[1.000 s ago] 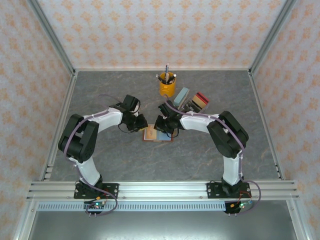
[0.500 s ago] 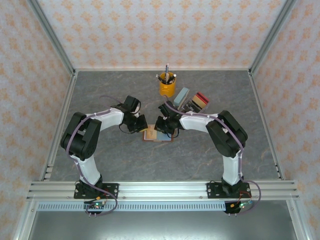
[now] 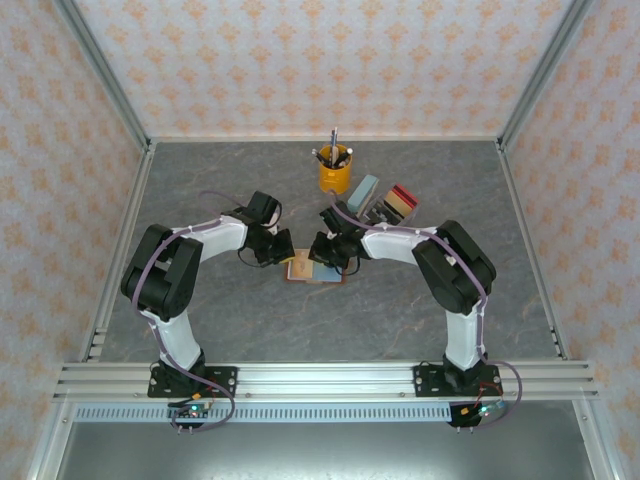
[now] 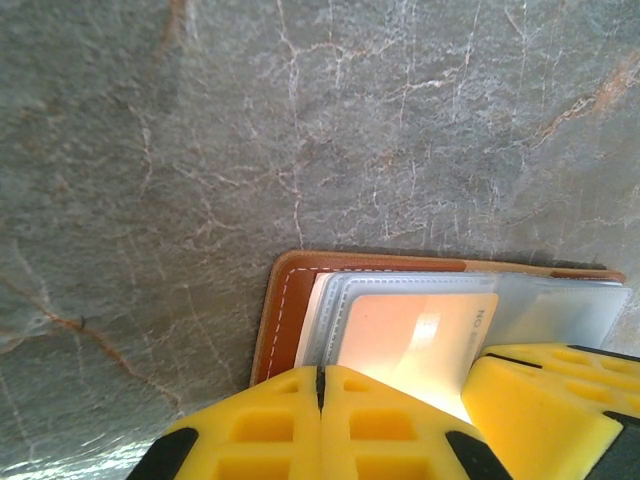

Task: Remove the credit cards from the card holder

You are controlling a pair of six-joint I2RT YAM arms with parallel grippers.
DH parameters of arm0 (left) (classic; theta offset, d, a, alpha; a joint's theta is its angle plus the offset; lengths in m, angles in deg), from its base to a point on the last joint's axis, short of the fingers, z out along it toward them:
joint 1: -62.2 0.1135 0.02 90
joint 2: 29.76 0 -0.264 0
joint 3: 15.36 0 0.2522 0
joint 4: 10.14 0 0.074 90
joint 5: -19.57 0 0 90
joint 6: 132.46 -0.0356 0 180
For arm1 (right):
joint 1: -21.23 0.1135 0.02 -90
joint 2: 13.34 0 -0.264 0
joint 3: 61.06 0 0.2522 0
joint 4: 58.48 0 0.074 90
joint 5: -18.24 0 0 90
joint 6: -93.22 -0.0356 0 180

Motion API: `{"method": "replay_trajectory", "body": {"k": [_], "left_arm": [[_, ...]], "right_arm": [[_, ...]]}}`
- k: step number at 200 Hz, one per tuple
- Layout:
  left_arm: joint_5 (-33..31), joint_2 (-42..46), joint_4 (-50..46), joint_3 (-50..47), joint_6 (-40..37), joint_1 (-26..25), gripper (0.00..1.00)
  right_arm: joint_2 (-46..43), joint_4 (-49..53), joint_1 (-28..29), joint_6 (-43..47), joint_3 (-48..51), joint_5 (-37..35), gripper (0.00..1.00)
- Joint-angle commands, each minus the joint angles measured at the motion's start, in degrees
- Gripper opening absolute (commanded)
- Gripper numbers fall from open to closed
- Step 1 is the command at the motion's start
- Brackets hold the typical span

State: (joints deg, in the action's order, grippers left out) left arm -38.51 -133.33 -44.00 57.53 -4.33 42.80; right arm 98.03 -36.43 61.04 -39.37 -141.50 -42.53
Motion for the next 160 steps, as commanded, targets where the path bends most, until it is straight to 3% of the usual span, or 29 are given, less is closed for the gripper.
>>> {"method": "replay_trajectory", "body": {"k": [1,65,160], "left_arm": [[-3.0,-2.3,-1.5,-1.8,0.4,-0.4,0.04],[-3.8,-2.1,-2.2,-2.1,0.7,-0.4,0.02],[-3.6,-1.5,-2.1,-2.3,1.0,-0.4,0.00]], "right_arm": [[0.6,-2.0,0.1,0.5,1.2,2.4,0.15],[0.2,-11.0,-0.7,-2.1,4.8,7.4,0.14],[-1.0,-15.6,-1.3,-2.8,6.6,9.9,0.13]]}}
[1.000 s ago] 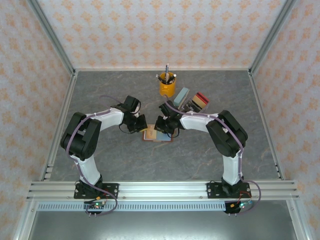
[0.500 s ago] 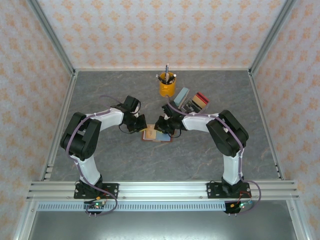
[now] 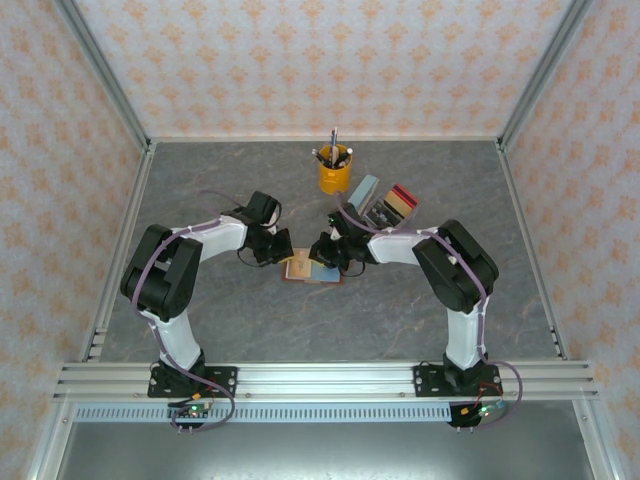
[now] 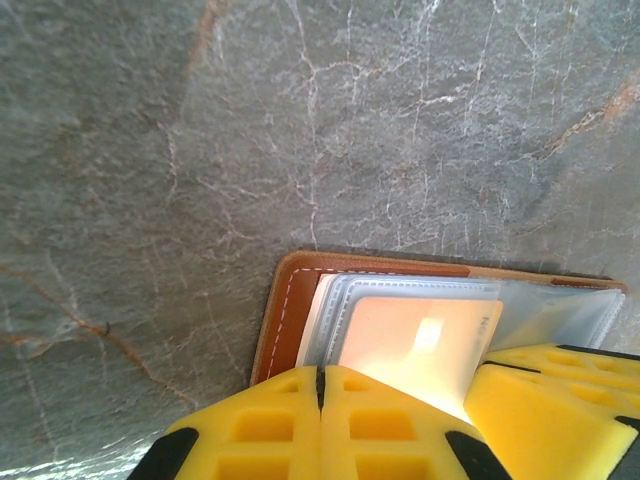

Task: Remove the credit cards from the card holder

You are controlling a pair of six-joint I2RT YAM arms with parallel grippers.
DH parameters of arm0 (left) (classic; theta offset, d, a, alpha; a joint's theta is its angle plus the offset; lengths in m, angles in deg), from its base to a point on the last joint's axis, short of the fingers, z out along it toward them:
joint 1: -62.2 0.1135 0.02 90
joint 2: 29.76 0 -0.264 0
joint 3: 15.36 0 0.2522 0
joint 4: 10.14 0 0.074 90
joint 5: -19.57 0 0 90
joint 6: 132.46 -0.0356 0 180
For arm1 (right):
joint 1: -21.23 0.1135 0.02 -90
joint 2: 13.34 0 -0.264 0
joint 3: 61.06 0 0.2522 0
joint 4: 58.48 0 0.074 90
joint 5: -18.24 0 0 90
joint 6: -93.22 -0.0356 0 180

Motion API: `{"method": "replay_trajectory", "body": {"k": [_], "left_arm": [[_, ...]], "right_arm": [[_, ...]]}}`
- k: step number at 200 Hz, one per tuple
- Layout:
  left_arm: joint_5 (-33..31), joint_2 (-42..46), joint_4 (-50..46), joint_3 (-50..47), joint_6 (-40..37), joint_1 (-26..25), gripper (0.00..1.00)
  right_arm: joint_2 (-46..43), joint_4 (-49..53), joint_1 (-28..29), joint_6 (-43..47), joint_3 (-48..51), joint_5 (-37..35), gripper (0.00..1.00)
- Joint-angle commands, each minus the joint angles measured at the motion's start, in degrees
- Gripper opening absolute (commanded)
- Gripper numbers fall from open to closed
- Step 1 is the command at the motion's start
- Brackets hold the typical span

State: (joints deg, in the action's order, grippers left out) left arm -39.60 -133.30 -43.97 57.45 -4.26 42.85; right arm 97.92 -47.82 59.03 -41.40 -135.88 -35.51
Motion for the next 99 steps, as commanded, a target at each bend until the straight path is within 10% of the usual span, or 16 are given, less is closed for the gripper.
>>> {"method": "replay_trajectory", "body": {"k": [1,99], "left_arm": [[-2.5,-1.5,-2.2,-2.2,0.9,-0.4,0.00],[-3.1,-0.8,-2.4,-2.4,0.9,-0.4,0.00]], "right_arm": [[-0.9,-4.3,0.7,-0.8,1.0,2.9,0.13],[-3.3,-5.8,0.3,-0.9,3.1,1.8,0.04]]}}
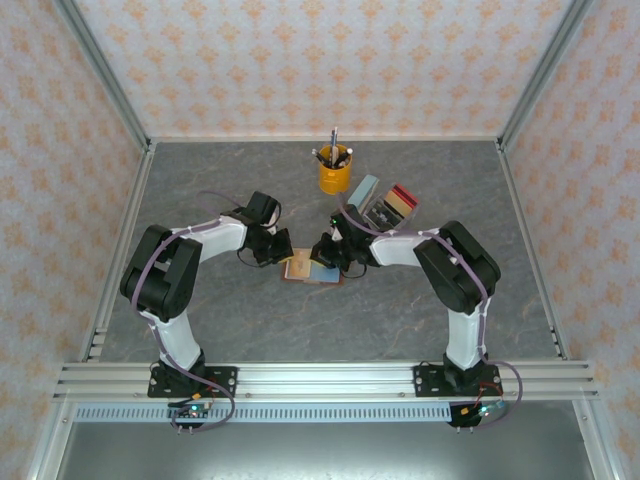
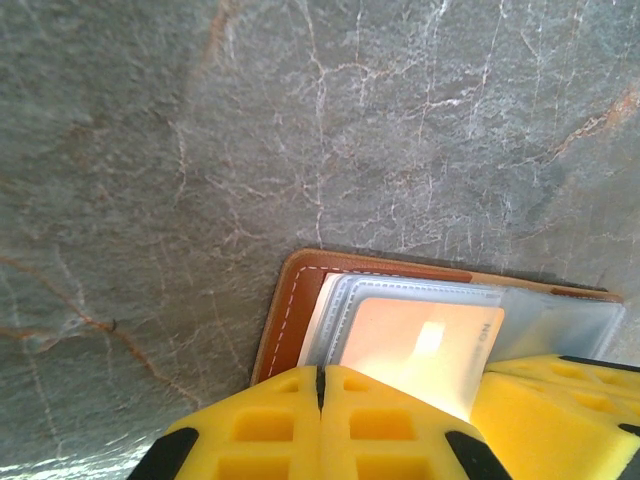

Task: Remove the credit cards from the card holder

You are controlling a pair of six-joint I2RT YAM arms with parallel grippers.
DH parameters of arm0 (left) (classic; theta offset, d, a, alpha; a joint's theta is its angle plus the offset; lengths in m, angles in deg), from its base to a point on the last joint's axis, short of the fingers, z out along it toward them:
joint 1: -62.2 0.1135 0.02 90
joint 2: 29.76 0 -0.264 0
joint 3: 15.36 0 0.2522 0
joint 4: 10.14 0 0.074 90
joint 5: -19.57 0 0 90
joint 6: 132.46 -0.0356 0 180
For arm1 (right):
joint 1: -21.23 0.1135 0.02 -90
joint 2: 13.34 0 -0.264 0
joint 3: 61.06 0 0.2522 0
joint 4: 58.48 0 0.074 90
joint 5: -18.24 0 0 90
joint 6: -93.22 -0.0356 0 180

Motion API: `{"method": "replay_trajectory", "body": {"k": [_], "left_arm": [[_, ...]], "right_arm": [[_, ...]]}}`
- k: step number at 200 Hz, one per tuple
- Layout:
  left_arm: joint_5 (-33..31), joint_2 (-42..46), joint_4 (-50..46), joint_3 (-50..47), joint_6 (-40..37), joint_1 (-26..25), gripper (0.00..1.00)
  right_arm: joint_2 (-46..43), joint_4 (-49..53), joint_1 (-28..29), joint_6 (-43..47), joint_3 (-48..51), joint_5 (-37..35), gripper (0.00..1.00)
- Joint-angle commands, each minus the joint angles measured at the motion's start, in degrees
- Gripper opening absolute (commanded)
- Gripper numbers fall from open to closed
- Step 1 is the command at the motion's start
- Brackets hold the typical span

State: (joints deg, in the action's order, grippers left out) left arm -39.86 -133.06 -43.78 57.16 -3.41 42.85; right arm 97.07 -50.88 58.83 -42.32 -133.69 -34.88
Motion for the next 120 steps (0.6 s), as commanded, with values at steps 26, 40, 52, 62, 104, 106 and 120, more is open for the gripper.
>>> {"method": "replay_trajectory", "body": {"k": [26,40,52,62,104,106,120], "left_arm": [[-3.6,-0.4,-3.1,-2.0,0.0,-0.4,0.01],[-4.2,-0.2,-3.7,-1.6,-0.2,-0.4,0.03],[-4.5,0.0,-3.9,-1.5,-0.2,-0.4,0.05],[-4.6,0.1,-4.0,-1.5,-0.2,-0.4,0.06],[-3.4,0.4,-3.2,-1.7,0.1,-0.4,0.06],[-3.4,0.4,-3.2,-1.6,0.1,-0.4,0.07],[-3.3,0.1,-3.1,-1.8,0.2,-0.4,0.06]], "right_arm": [[-3.5,0.7,0.3,1.4,0.9,-1.5,0.00],[-4.3,3.7,0.2,2.8,0.9,-3.7,0.00],[-4.7,7.0,0.1,4.1,0.5,-5.7,0.00],[-5.0,8.9,0.1,4.9,0.5,-7.0,0.00],[-4.9,5.0,-0.1,4.6,1.1,-1.7,0.04],[-4.8,4.3,-0.1,4.4,1.2,-1.1,0.04],[-4.5,2.1,0.2,3.2,1.1,1.4,0.09]]}}
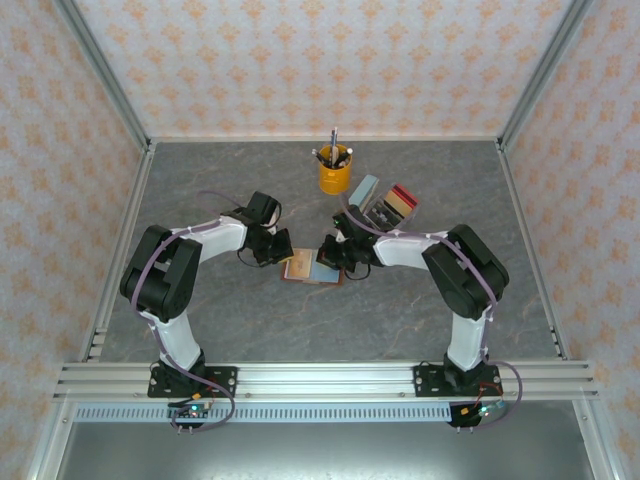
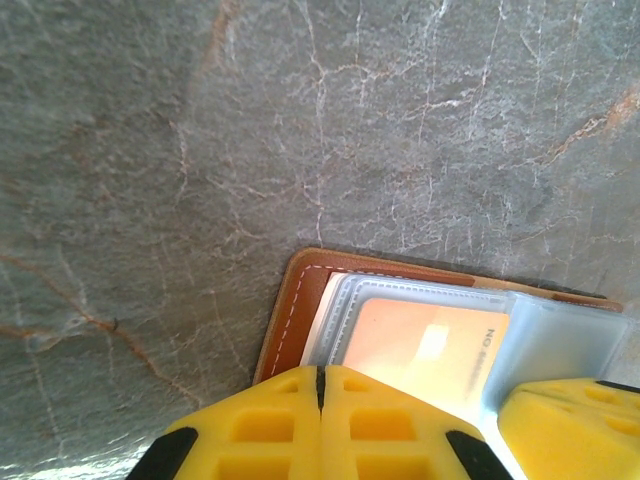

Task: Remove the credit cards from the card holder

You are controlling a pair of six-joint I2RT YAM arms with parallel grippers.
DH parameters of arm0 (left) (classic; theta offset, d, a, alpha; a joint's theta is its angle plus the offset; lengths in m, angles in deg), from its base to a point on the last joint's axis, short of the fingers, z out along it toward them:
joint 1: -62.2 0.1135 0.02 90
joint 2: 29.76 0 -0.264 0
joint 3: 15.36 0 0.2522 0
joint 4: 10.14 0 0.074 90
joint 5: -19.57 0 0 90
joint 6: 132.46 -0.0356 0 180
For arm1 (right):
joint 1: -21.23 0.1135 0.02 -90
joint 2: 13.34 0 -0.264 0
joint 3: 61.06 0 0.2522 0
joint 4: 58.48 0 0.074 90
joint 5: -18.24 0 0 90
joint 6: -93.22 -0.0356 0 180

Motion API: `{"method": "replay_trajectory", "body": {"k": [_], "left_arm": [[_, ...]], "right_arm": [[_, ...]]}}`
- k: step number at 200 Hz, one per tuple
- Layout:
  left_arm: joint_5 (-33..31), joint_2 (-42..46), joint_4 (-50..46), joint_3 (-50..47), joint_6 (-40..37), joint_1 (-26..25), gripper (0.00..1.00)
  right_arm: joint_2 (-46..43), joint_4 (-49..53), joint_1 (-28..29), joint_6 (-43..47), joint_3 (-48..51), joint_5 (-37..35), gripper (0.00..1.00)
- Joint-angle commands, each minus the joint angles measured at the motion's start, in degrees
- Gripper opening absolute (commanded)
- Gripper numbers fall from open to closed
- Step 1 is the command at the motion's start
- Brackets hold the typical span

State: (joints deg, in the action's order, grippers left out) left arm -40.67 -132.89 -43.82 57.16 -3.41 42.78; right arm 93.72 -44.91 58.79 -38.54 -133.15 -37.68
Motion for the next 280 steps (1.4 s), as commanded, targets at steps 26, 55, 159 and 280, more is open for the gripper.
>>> {"method": "replay_trajectory", "body": {"k": [26,55,159,280], "left_arm": [[-2.6,-0.5,-2.9,-1.9,0.2,-0.3,0.05],[-2.5,-0.8,-2.8,-2.1,0.2,-0.4,0.05],[-2.2,-1.4,-2.4,-2.5,0.2,-0.4,0.04],[-2.1,-1.0,-3.0,-1.7,0.1,-0.4,0.05]], "right_arm": [[-0.8,-3.6,0.8,-1.5,0.0,4.5,0.18],[0.0,-0.6,0.9,-3.2,-0.7,2.8,0.20],[3.6,-3.0,1.0,-3.4,-2.7,5.9,0.15],[2.5,-0.8,0.6,-1.0,-3.0,4.4,0.00]]}}
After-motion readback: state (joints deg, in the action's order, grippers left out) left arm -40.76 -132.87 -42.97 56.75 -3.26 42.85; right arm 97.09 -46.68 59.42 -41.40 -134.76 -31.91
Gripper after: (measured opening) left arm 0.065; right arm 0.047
